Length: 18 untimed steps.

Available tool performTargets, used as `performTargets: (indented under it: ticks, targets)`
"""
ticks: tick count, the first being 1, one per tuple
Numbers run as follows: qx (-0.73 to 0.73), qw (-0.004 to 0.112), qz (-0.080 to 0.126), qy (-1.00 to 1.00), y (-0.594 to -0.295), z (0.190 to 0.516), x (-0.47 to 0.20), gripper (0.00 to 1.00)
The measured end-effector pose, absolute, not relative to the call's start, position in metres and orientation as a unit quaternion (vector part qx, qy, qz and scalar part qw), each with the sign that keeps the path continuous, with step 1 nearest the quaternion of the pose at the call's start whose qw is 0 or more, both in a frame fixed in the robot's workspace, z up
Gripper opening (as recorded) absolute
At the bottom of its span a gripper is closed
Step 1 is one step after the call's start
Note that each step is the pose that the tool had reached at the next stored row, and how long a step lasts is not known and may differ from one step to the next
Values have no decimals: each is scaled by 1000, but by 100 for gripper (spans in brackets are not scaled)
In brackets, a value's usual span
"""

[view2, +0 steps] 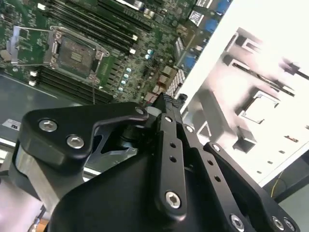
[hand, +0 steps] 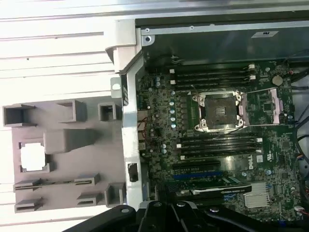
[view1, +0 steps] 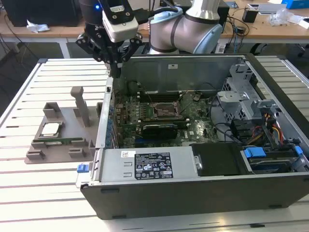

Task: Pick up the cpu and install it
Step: 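Reach for the cpu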

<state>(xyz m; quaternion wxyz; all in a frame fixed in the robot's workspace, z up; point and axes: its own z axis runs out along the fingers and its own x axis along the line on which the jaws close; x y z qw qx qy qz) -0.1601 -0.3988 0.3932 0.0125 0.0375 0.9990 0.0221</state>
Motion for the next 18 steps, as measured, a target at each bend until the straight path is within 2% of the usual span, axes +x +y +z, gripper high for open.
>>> performTargets:
  ticks: [18]
  targets:
    - [37, 13, 22, 999, -399, 392, -245, 11]
